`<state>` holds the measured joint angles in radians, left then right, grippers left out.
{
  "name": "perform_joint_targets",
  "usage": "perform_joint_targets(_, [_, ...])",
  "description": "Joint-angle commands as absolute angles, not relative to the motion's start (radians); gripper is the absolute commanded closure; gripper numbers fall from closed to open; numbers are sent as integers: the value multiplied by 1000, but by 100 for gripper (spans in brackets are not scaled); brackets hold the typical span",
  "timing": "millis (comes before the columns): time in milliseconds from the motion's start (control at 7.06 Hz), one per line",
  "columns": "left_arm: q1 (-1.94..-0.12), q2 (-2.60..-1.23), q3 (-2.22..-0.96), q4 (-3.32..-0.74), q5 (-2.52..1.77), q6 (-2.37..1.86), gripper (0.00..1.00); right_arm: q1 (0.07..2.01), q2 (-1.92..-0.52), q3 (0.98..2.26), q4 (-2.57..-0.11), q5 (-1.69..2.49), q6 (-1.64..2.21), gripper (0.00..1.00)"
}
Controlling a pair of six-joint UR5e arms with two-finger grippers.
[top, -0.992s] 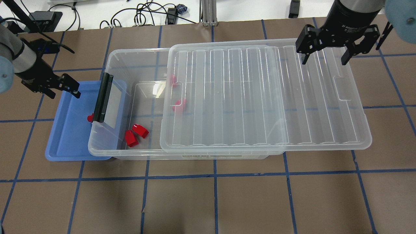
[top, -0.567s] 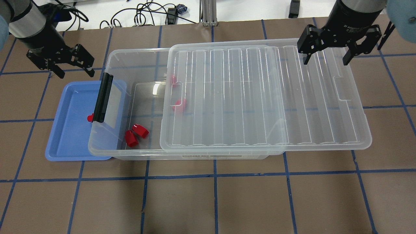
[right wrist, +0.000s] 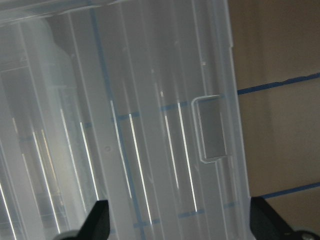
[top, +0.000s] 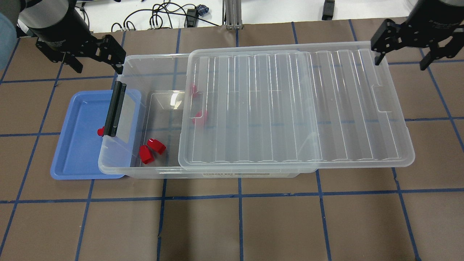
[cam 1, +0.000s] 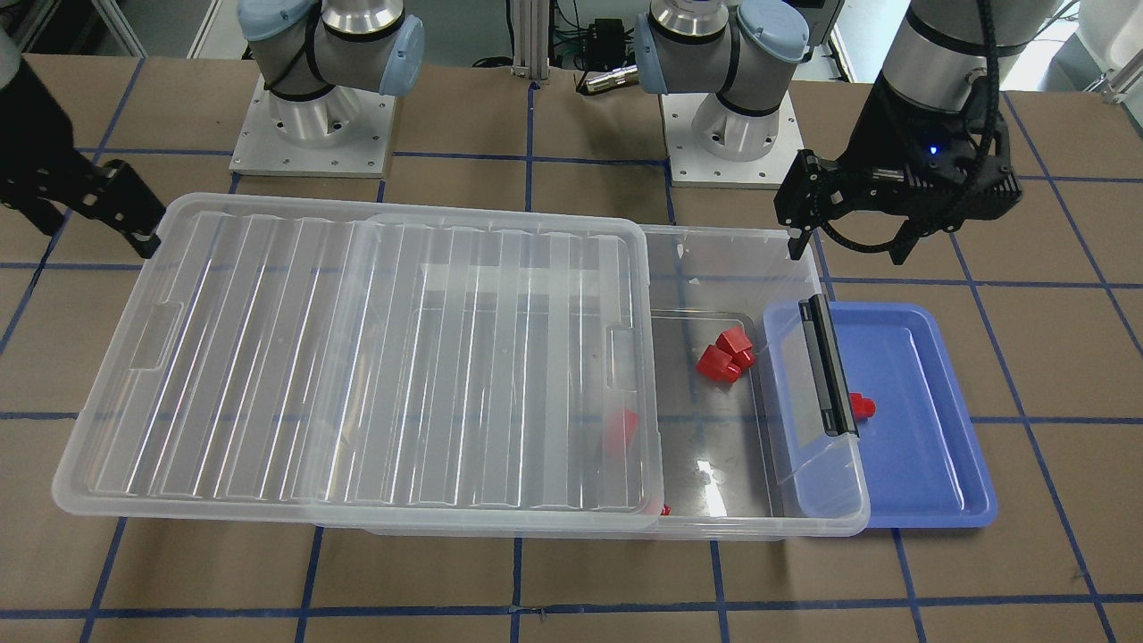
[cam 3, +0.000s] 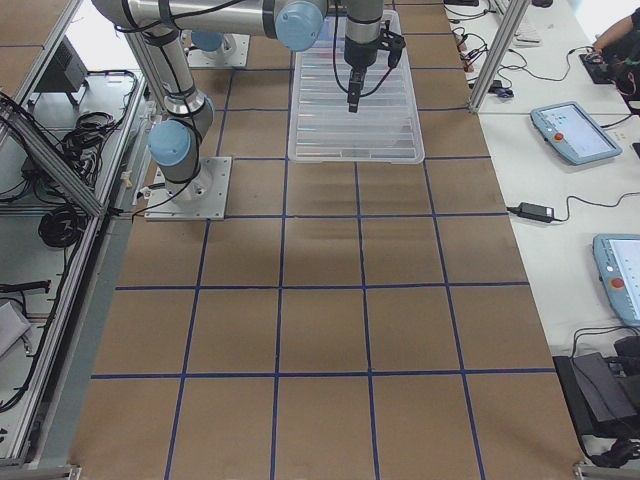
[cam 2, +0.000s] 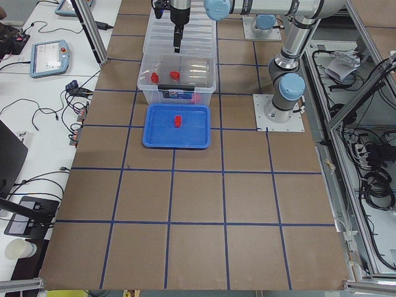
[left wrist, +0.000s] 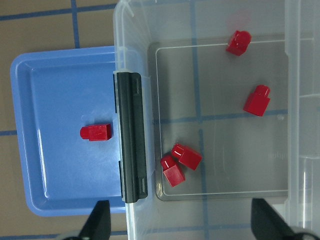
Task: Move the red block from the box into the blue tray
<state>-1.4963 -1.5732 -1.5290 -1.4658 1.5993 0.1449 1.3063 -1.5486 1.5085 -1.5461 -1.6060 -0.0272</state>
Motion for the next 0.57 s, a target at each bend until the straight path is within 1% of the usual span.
perform_joint_targets(0, [-1509,-1540,-1560,-1424,1597,112,0,1125,-1534,1540,-1560,-1617,-278,0])
perform_joint_targets(283, [-1532,-1510,-1553,-1442,1543,-5,0,1081,-1531,1580,-1558,-1690,-299,0])
perform_joint_targets(425, [-1532,-1505,-1507,-1730,1548,-37,0,1081,-1522,1624,-1606,-1683,-298,0])
